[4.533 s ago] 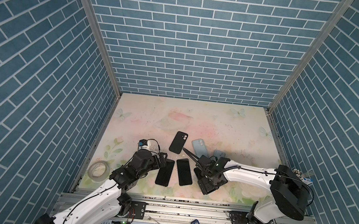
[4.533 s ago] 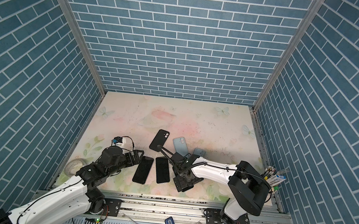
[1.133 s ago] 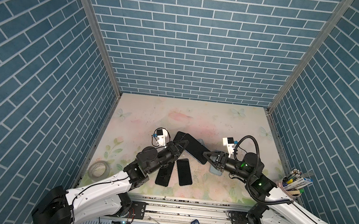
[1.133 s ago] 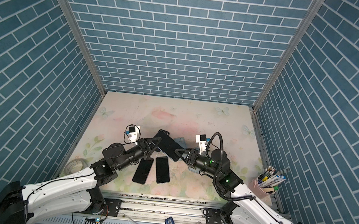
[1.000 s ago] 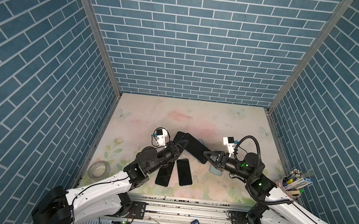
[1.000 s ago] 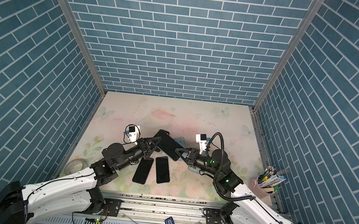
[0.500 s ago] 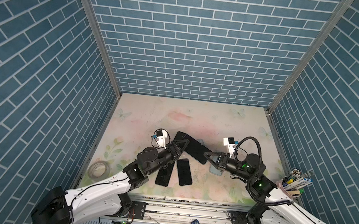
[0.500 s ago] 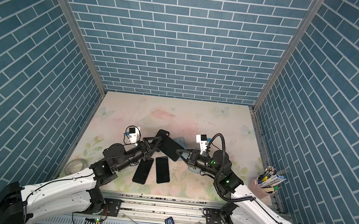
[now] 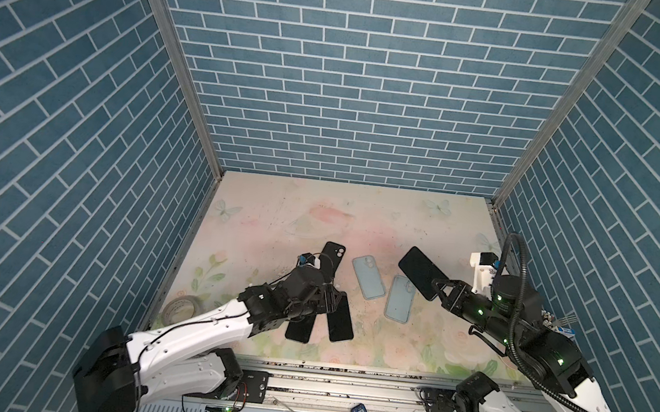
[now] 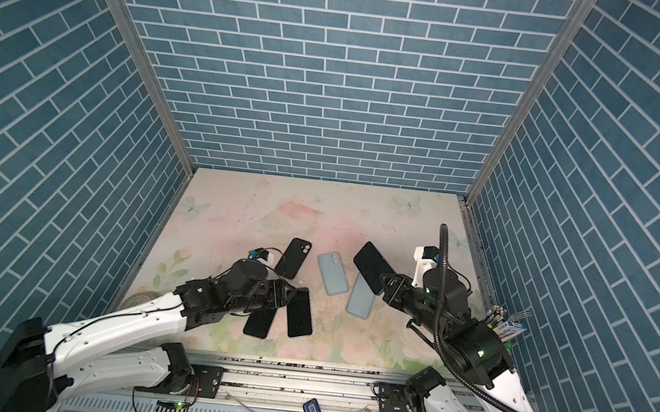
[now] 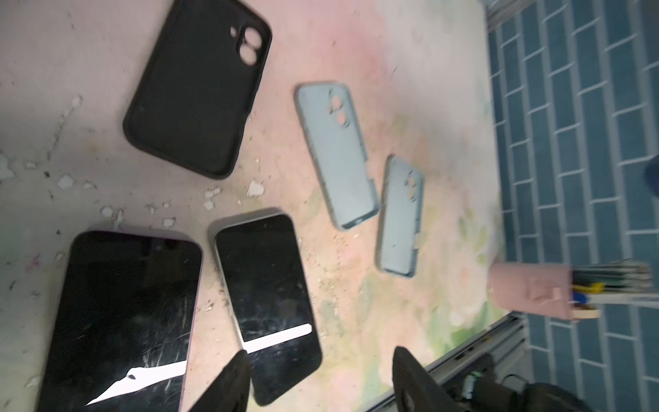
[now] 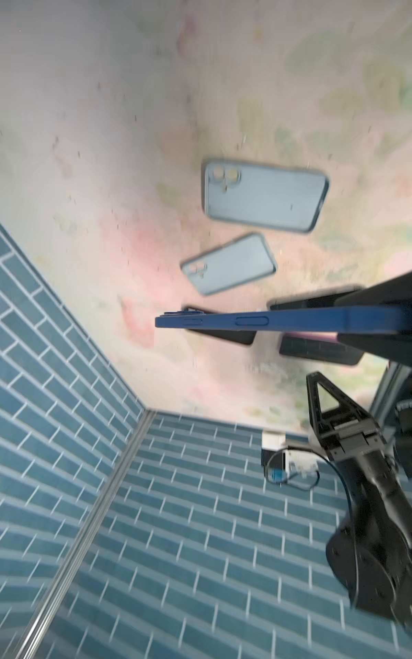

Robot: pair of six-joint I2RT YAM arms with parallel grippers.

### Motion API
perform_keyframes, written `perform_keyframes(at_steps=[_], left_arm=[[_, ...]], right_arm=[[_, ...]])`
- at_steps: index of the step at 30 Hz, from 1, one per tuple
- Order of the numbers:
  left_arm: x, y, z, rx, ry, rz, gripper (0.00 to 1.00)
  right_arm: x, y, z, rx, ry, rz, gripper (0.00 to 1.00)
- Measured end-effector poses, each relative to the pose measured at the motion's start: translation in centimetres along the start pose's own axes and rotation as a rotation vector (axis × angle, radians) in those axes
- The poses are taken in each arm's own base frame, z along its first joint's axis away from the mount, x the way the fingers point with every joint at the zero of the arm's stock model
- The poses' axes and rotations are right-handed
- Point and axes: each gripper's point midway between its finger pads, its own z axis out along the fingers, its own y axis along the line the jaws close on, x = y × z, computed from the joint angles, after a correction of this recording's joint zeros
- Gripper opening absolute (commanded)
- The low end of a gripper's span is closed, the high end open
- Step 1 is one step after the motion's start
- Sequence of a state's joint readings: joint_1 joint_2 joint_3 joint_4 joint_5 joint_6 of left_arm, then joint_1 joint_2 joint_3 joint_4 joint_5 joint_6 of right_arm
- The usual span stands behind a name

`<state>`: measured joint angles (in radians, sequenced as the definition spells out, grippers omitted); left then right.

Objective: Put the phone into the phone case

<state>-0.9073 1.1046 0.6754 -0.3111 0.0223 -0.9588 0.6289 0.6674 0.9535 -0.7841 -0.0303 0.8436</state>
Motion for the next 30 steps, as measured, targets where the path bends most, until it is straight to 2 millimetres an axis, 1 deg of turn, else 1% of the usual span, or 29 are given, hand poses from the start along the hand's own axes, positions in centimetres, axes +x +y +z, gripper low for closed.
perform_keyframes(at_steps=[3, 6, 9, 11, 18, 20, 23, 25, 28, 30], left_arm=[[1.3, 0.4, 1.8, -0.056, 0.062, 0.061, 0.65], [1.9, 0.7, 2.8, -0.082, 0.085, 0.105, 0.65], [2.4, 0.8, 3.4, -0.094, 0.093, 0.134, 0.65], [2.4, 0.6, 3.6, -0.082, 0.084, 0.147, 0.66], [2.5, 1.8, 2.9, -0.060, 0.027, 0.149, 0.67], [2.4, 2.0, 2.6, -0.052, 0.007, 0.144, 0.67], [2.2, 2.1, 2.1, -0.029, -0.027, 0.135, 0.67], [2.0, 2.2, 1.8, -0.018, -0.046, 0.128, 0.68], [1.9, 2.2, 1.5, -0.003, -0.065, 0.117, 0.68], [1.8, 2.2, 1.4, 0.002, -0.075, 0.114, 0.68]], right_arm=[[2.5, -3.1, 1.8, 0.142, 0.127, -0.071, 0.00], [5.3, -5.9, 3.4, 0.237, 0.246, -0.117, 0.00], [7.0, -7.4, 4.0, 0.281, 0.319, -0.150, 0.00], [7.5, -7.8, 4.3, 0.294, 0.347, -0.166, 0.00], [8.0, -9.0, 5.7, 0.360, 0.411, -0.219, 0.00], [7.9, -9.2, 6.0, 0.380, 0.416, -0.229, 0.00], [7.0, -9.6, 6.4, 0.429, 0.402, -0.244, 0.00], [6.1, -10.3, 6.2, 0.500, 0.385, -0.264, 0.00], [4.4, -11.9, 5.1, 0.644, 0.341, -0.309, 0.00], [3.2, -12.3, 4.1, 0.702, 0.307, -0.331, 0.00]])
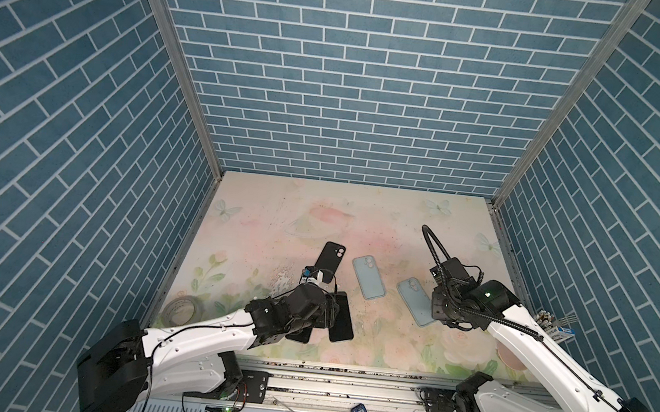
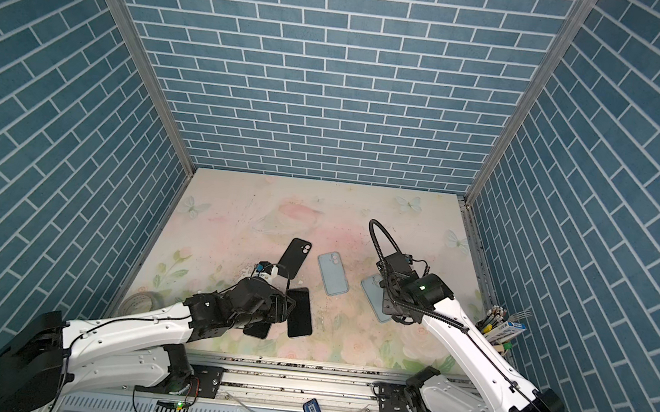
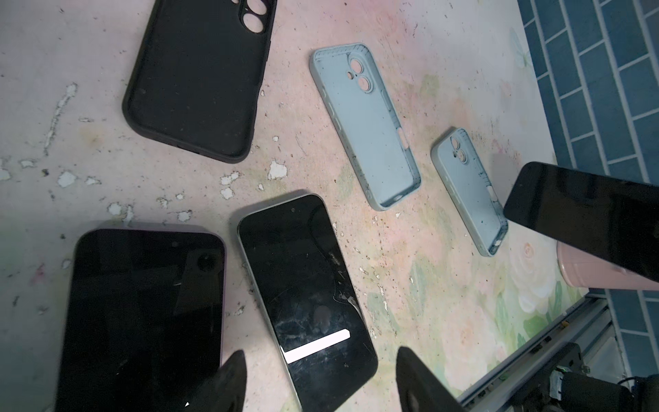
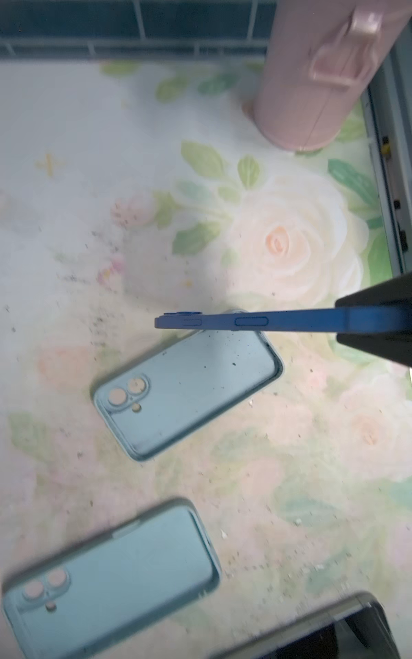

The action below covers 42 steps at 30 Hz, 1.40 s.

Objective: Put the phone into the phone case

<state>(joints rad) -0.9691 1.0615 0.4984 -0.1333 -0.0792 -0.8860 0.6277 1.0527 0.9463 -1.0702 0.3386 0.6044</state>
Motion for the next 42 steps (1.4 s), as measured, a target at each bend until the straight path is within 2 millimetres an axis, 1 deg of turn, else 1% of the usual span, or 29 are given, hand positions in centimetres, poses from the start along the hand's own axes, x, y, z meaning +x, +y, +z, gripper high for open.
perform_keyframes(at_steps=[2, 4, 5, 8, 12, 15, 18, 24, 27, 36, 42], left_arm=[[0.0, 0.1, 0.0, -0.001, -0.005, -0.001, 0.68], [-0.1, 0.0, 0.0, 0.001, -0.009, -0.002, 0.68], [-0.2, 0.0, 0.0, 0.004, -0.011, -0.002, 0.68], [-0.3, -0.2, 0.2, 0.009, -0.016, -0.003, 0.68], [-0.2, -0.1, 0.4, 0.004, -0.012, -0.001, 0.68], [-0.2, -0.1, 0.5, 0.004, -0.012, -0.001, 0.69], [-0.2, -0.1, 0.5, 0.004, -0.012, -0.001, 0.69], [-0.2, -0.1, 0.5, 0.004, -0.011, -0.001, 0.69], [-0.2, -0.1, 0.5, 0.004, -0.011, -0.001, 0.69], [-0.2, -0.2, 0.5, 0.005, -0.012, -0.001, 0.69], [-0.3, -0.3, 0.5, 0.009, -0.016, -0.001, 0.69]], right_arm=[[-0.6, -0.2, -0.7, -0.003, -0.031, 0.003, 0.00], [-0.8, 0.8, -1.2, -0.070, -0.043, 0.000, 0.00], [-0.8, 1.7, -1.4, -0.123, -0.041, -0.003, 0.00], [-0.9, 5.5, -1.7, -0.326, -0.024, 0.001, 0.00], [-1.1, 10.2, -1.3, -0.517, 0.050, -0.015, 0.00], [-1.4, 12.4, 0.0, -0.575, 0.097, -0.024, 0.00], [-1.9, 13.8, 0.9, -0.597, 0.120, -0.034, 0.00], [-4.4, 16.1, 1.7, -0.630, 0.082, -0.070, 0.00], [-5.1, 16.6, 1.7, -0.640, 0.057, -0.082, 0.00], [-5.6, 16.7, 1.8, -0.631, 0.029, -0.083, 0.00], [-5.7, 17.3, 3.1, -0.624, 0.043, -0.092, 0.00]])
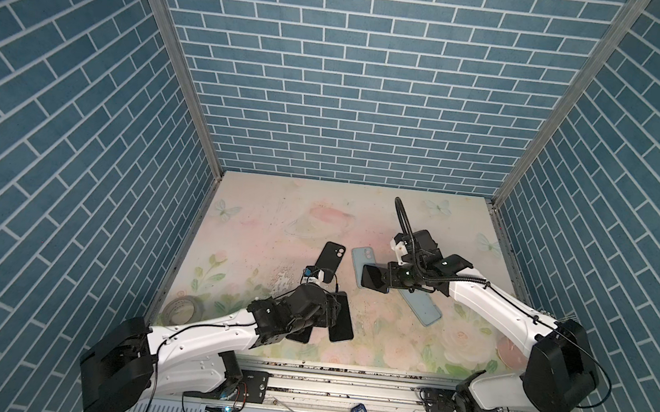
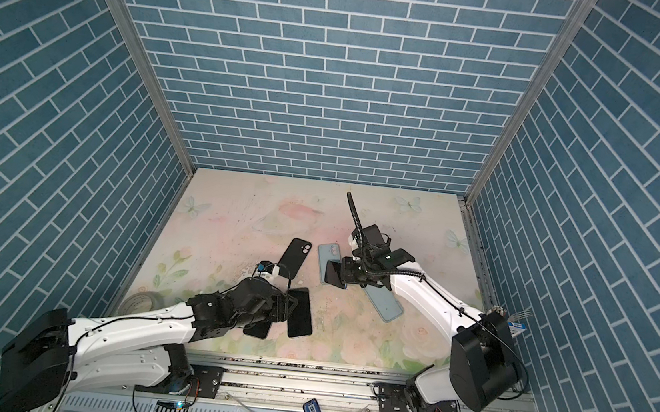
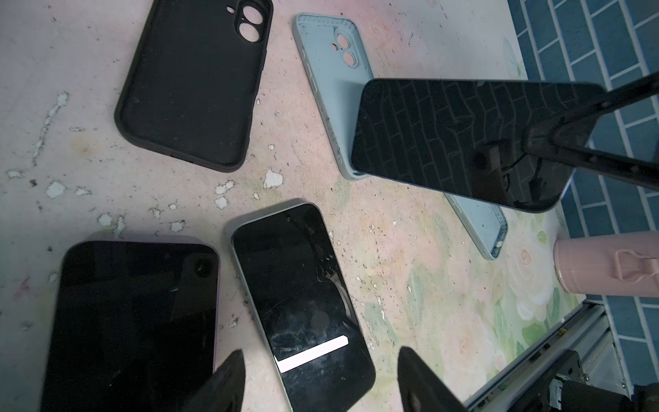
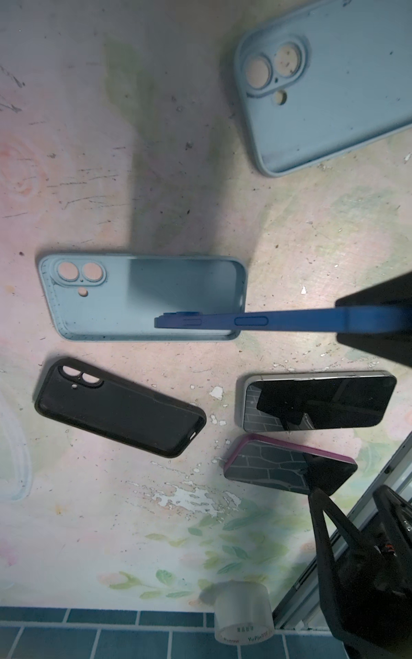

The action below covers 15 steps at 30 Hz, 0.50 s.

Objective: Put the phone into the phone case

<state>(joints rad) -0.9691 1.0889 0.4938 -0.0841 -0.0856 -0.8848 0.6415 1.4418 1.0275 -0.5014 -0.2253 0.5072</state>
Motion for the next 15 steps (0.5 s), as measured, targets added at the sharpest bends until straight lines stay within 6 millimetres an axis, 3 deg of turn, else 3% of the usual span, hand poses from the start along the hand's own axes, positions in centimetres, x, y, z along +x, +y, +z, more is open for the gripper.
perform_keyframes(at_steps=[7, 15], left_arm=[[0.0, 0.0, 0.0, 0.000, -0.001, 0.000, 0.69], [0.2, 0.4, 0.5, -0.021, 0.014, 0.014, 0.72]], right_arm=[[1.3, 0.7, -0.6, 0.002, 0.004, -0.045, 0.00], [6.7, -0.9, -5.5, 0.045, 0.035, -0.057, 0.00]])
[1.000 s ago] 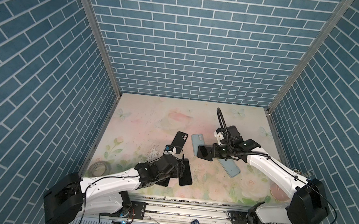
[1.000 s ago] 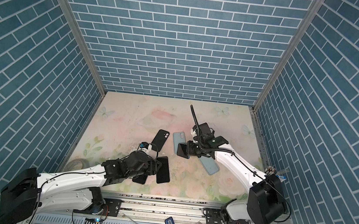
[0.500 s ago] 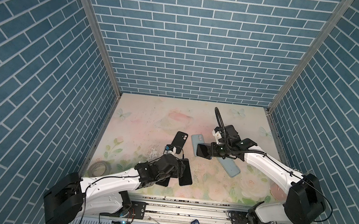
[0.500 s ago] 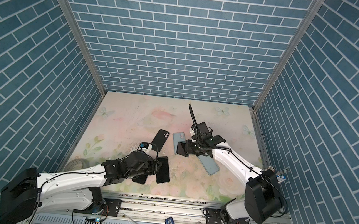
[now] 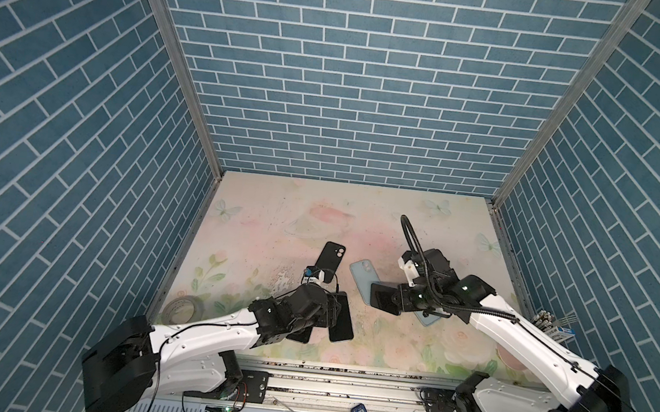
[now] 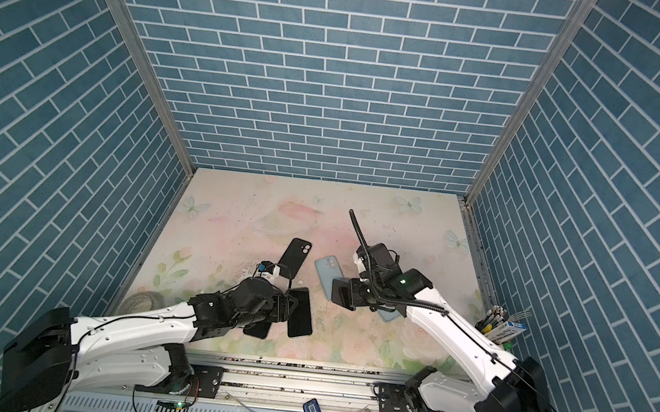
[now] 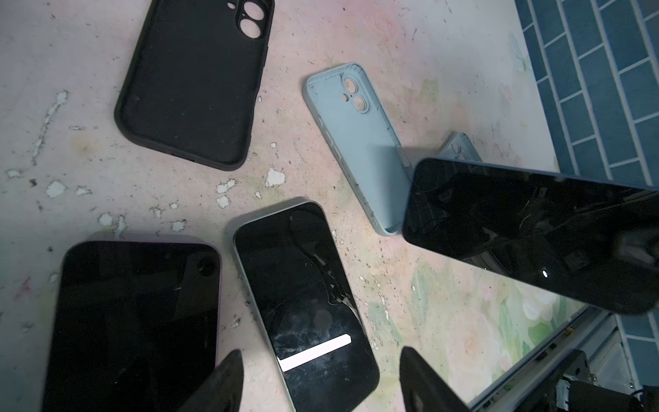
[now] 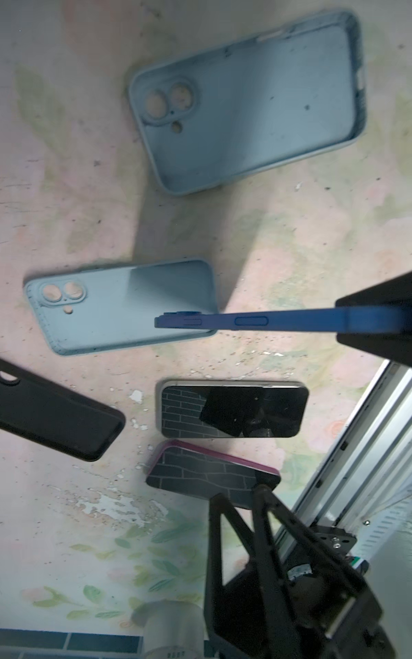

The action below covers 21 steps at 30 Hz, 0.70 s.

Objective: Put the phone into the phone case

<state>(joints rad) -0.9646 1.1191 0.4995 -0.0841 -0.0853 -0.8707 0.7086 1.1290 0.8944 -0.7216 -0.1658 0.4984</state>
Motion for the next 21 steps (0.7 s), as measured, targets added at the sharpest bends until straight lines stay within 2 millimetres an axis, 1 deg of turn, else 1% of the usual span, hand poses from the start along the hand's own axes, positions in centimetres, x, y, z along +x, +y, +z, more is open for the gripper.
perform_keyframes(at_steps=[3, 5, 6, 7, 8, 9, 10, 12, 14, 15, 17, 19, 21], left_arm=[[-0.1, 0.1, 1.0, -0.035, 0.033, 0.031, 0.72], [-0.8, -0.7, 1.9, -0.052, 0.059, 0.067, 0.72], [-1.5, -1.4, 2.5, -0.067, 0.072, 0.099, 0.72], [-2.3, -2.3, 3.1, -0.078, 0.080, 0.131, 0.72], [-3.4, -3.3, 3.7, -0.092, 0.085, 0.164, 0.69], [-4.7, -4.6, 4.4, -0.100, 0.084, 0.200, 0.63], [-6.1, -5.7, 5.3, -0.117, 0.083, 0.240, 0.59], [-8.5, -7.7, 6.9, -0.146, 0.079, 0.322, 0.58], [-10.4, -8.6, 8.8, -0.192, 0.090, 0.394, 0.58], [-11.1, -8.6, 9.9, -0.224, 0.103, 0.429, 0.58], [-11.7, -7.8, 11.6, -0.283, 0.141, 0.482, 0.57], [-11.7, -5.8, 13.1, -0.345, 0.205, 0.521, 0.55], [-11.3, -3.6, 14.0, -0.381, 0.273, 0.537, 0.50]], right_arm=[[1.9, -0.9, -1.1, 0.017, 0.013, 0.012, 0.00], [2.7, -1.3, -1.6, 0.028, 0.020, 0.025, 0.00], [3.0, -1.5, -1.8, 0.035, 0.023, 0.028, 0.00], [3.2, -1.7, -1.9, 0.041, 0.024, 0.032, 0.00], [3.2, -1.7, -2.0, 0.044, 0.022, 0.035, 0.00], [3.2, -1.8, -2.1, 0.049, 0.020, 0.035, 0.00], [3.1, -1.9, -2.3, 0.053, 0.016, 0.036, 0.00], [2.9, -1.8, -2.6, 0.056, 0.003, 0.042, 0.00], [2.8, -1.8, -3.0, 0.052, -0.014, 0.049, 0.00], [2.7, -1.8, -3.2, 0.050, -0.024, 0.049, 0.00], [2.7, -1.7, -3.7, 0.041, -0.047, 0.052, 0.00], [2.8, -1.6, -4.3, 0.027, -0.075, 0.056, 0.00], [3.2, -1.8, -4.6, 0.018, -0.091, 0.063, 0.00]])
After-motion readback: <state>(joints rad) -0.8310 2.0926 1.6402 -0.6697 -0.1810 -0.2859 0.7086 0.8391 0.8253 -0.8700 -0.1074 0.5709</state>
